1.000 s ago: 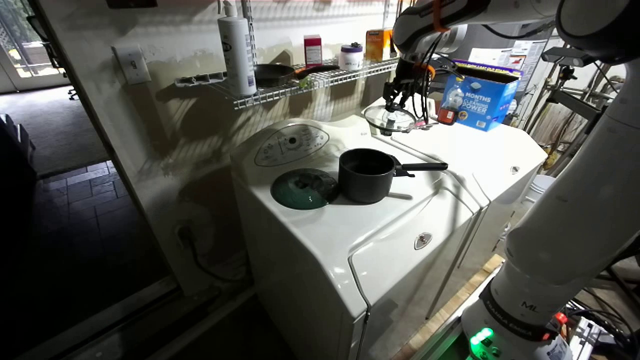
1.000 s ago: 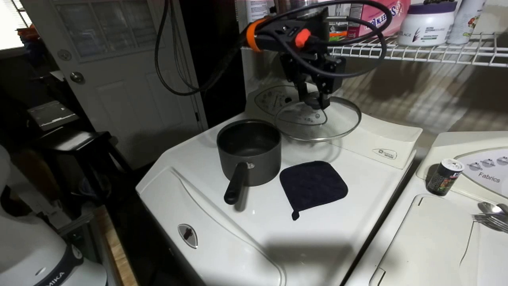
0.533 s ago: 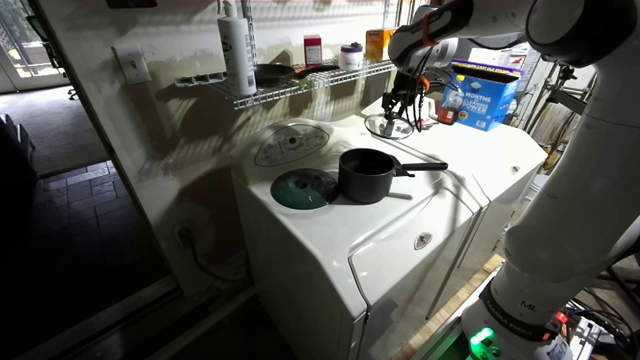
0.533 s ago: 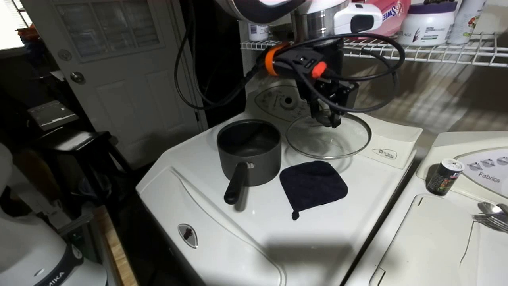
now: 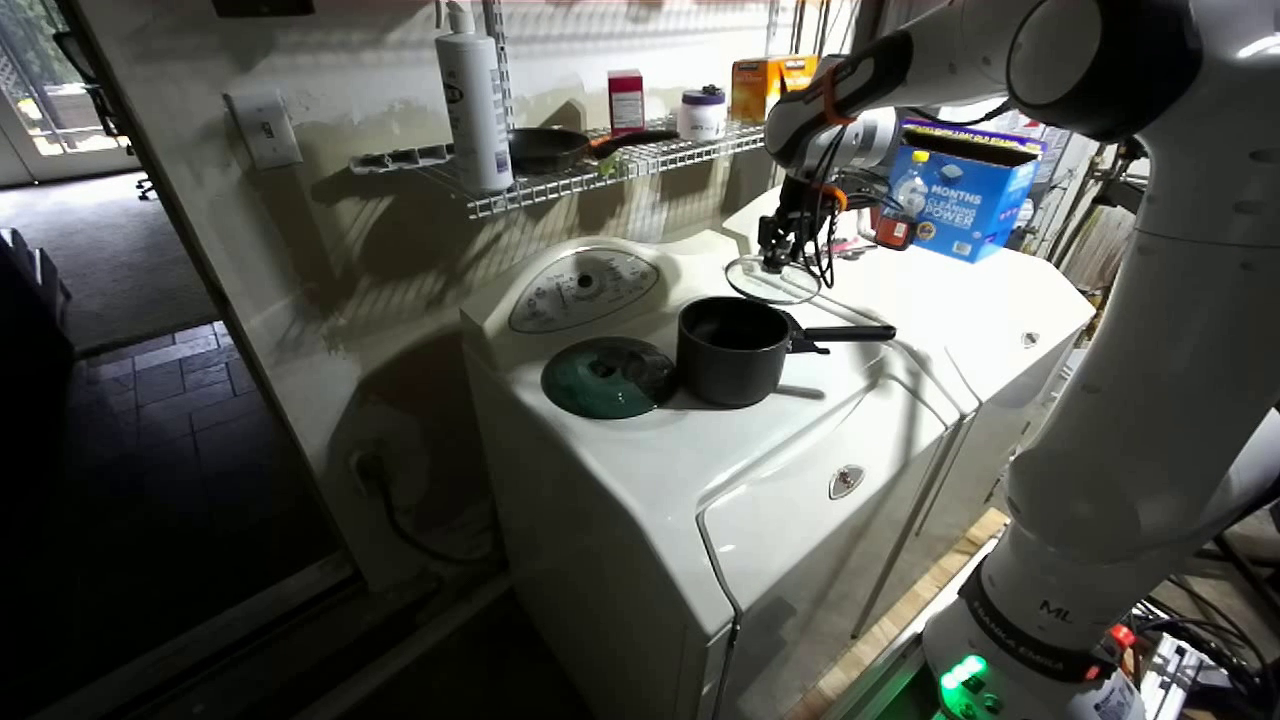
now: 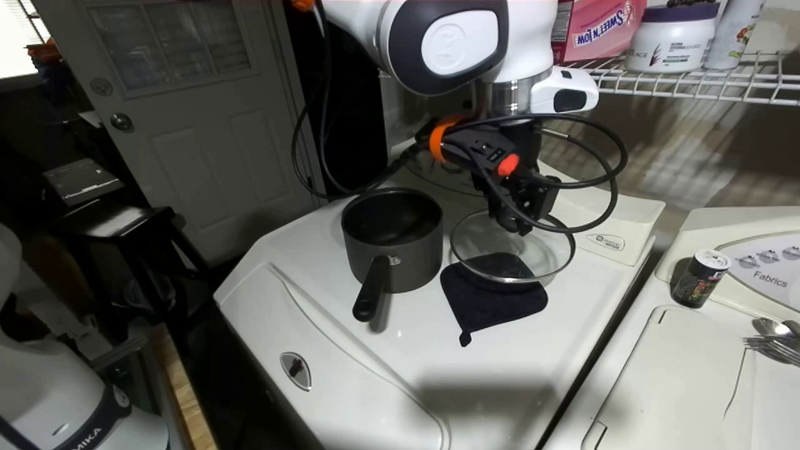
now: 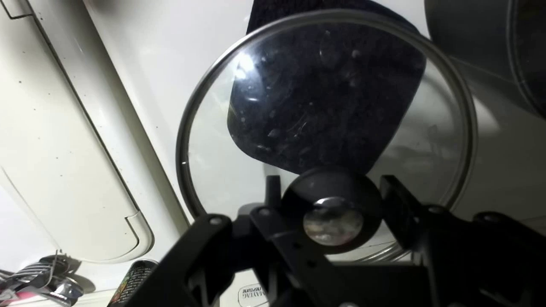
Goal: Remove the glass lid from the pot and put it on the pot holder on the right
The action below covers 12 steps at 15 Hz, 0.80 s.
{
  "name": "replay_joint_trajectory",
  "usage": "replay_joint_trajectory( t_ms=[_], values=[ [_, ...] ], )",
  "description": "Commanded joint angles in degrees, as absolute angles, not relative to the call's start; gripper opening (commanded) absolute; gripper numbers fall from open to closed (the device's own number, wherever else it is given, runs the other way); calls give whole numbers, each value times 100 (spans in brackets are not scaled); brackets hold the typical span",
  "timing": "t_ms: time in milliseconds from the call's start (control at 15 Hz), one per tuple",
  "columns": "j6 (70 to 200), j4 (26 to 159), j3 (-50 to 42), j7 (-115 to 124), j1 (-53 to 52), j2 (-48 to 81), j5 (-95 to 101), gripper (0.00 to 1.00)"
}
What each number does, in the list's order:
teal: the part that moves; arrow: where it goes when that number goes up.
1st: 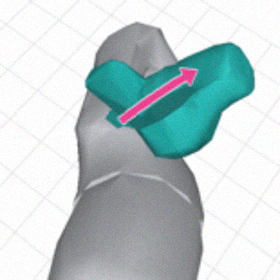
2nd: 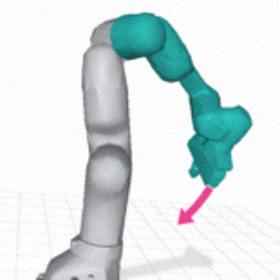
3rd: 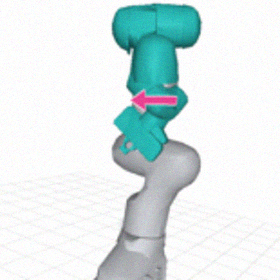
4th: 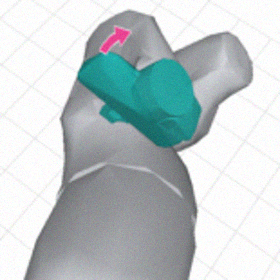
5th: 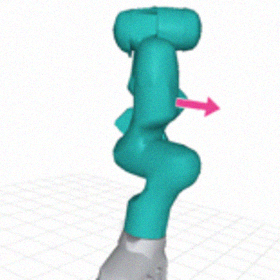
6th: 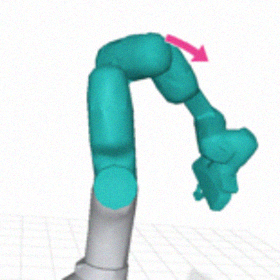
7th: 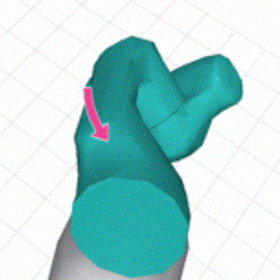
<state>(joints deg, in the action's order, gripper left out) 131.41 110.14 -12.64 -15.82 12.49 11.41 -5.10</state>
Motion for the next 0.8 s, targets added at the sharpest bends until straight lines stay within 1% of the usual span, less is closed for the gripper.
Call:
replay_joint_trajectory(
  t_ms=[0,733],
  values=[
    [13333,10919,-1126,-1689,1379,1360,-608,34],
    [13418,11002,-955,-1708,1498,1691,-663,34]
  ],
)
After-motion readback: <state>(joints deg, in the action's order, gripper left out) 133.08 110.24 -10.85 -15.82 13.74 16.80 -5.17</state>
